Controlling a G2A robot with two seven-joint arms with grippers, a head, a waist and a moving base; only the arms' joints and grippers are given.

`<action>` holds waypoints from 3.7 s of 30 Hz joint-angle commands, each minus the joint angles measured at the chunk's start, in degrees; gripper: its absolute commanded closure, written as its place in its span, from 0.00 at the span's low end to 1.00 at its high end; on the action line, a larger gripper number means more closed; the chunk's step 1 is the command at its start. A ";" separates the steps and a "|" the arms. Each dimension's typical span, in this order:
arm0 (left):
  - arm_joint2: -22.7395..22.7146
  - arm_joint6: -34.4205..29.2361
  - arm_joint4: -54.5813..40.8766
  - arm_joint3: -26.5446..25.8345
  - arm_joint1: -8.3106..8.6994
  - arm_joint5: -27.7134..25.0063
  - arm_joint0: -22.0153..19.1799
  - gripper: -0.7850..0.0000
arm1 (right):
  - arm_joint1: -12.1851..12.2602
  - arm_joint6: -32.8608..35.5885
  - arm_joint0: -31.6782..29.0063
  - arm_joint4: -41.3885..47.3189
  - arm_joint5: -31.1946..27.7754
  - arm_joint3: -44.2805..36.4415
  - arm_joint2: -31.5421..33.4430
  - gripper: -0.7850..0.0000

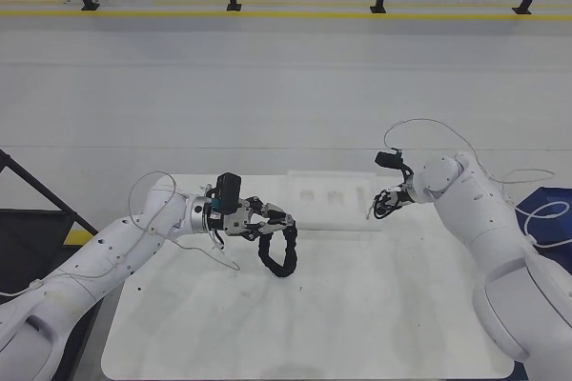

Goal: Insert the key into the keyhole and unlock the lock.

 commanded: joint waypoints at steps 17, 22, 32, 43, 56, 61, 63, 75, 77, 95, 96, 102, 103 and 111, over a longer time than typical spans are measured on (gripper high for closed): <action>0.00 0.00 0.00 0.00 0.00 0.00 0.00 1.00 | 0.54 -0.02 0.00 -1.07 -0.44 -0.65 1.28 1.00; 0.00 0.00 0.00 0.00 0.00 0.00 0.00 1.00 | 0.66 -0.14 -0.11 -1.47 -0.19 -0.96 1.57 1.00; 0.00 0.00 0.00 0.00 0.00 0.00 0.00 1.00 | 0.82 0.14 -0.69 -2.09 0.28 -1.55 2.09 1.00; 0.00 0.00 0.00 0.00 0.00 0.00 0.00 1.00 | 1.02 0.36 -0.84 -2.46 -0.09 -2.16 2.83 1.00; 0.00 0.00 0.00 0.00 0.00 0.00 0.00 1.00 | 1.81 0.64 -1.70 -3.30 -0.02 -4.04 3.78 1.00; 0.00 0.00 0.00 0.00 0.00 0.00 0.00 1.00 | 2.03 0.77 -2.25 -3.65 0.54 -4.90 4.06 1.00; 0.00 0.00 0.00 0.00 0.00 0.00 0.00 1.00 | 2.07 0.84 -2.47 -3.82 0.99 -5.13 4.14 1.00; 0.00 0.00 0.00 0.00 0.00 0.00 0.00 1.00 | 1.50 0.79 -4.04 -5.01 3.53 -5.16 3.87 1.00; 0.00 0.00 0.00 0.00 0.00 0.00 0.00 1.00 | 1.33 0.46 -4.13 -5.10 3.70 -4.93 3.86 1.00; 0.00 0.00 0.00 0.00 0.00 0.00 0.00 1.00 | 1.06 1.19 -3.65 -2.18 2.35 -4.03 6.03 0.00; 0.00 0.00 0.00 0.00 0.00 0.00 0.00 1.00 | 1.04 1.26 -3.96 -1.68 2.64 -4.25 6.24 0.00; 0.00 0.00 0.00 0.00 0.00 0.00 0.00 1.00 | 0.65 -0.55 -6.01 -0.72 4.93 -6.37 6.60 0.13; 0.00 0.00 0.00 0.00 0.00 0.00 0.00 1.00 | 0.58 -0.98 -6.30 -0.74 5.36 -6.72 6.59 0.20; 0.00 0.00 0.00 0.00 0.00 0.00 0.00 1.00 | 0.01 -3.13 -7.21 -2.62 9.68 -8.80 6.00 0.52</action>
